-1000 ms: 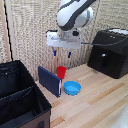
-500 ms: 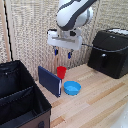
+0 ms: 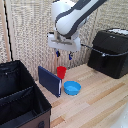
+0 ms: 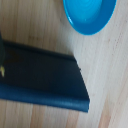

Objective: Gently grip the air fryer handle with your gripper and kindly pull it open by sliding your gripper away from the base. Gradually bring your gripper in line with the blue bowl and gently capture it, without tightening your grip too much. Securely place the blue bowl inside the opened air fryer with a steady position. Liberate your robot's gripper, and withdraw your gripper from the proximity of the air fryer.

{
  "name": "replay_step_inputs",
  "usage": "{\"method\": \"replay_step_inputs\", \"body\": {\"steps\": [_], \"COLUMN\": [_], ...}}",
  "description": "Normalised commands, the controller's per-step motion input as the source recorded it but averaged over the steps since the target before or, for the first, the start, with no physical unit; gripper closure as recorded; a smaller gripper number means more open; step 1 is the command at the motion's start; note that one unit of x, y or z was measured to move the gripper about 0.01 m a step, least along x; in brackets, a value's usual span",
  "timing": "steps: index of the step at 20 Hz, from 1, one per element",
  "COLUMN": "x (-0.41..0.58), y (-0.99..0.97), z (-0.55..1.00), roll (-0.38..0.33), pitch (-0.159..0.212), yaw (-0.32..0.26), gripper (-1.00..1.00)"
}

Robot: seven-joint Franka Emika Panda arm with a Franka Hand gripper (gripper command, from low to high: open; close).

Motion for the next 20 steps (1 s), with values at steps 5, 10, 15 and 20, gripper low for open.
{"method": "replay_step_inputs", "body": {"steps": [5, 10, 15, 20], "x": [0.045, 0.022, 0.000, 0.000], "y": [-0.11, -0.34, -0.53, -0.64], "z": [-0.02, -0.12, -0.23, -0.24], "roll": [-0.372, -0.326, -0.222, -0.130], "pitch": [-0.101, -0.118, -0.116, -0.128], "yaw": [0.034, 0.029, 0.023, 0.022], "gripper": [-1.00, -1.00, -1.00, -1.00]}}
